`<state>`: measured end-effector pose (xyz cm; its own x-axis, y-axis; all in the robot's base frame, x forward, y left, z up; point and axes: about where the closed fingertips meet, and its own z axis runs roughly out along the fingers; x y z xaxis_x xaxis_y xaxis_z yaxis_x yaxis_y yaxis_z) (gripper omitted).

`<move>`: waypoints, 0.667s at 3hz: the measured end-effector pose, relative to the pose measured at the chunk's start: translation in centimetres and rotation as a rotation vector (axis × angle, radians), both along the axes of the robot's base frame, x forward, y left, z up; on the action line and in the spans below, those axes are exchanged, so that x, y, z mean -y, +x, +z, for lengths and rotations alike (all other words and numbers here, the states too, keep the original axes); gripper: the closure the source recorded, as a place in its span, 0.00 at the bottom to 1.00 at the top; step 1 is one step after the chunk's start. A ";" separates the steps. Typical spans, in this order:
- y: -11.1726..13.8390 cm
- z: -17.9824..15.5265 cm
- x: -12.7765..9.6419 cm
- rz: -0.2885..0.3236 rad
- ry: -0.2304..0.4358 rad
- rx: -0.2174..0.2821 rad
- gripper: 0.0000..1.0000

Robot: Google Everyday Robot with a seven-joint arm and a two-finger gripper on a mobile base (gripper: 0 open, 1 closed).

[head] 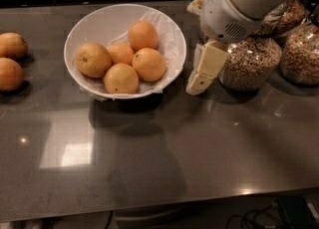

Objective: Pick orange from white bowl

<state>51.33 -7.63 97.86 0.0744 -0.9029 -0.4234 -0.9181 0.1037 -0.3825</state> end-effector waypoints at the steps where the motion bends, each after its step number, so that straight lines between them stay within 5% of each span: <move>1: 3.1 -0.3 -3.6 0.036 0.078 0.029 0.00; 2: 4.8 -0.4 -6.9 0.081 0.158 0.047 0.00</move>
Offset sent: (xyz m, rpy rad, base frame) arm 0.0688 0.1067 -0.0040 0.2593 -0.0654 0.1293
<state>56.08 -0.69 97.50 0.1669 -0.8154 -0.5543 -0.9074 0.0929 -0.4098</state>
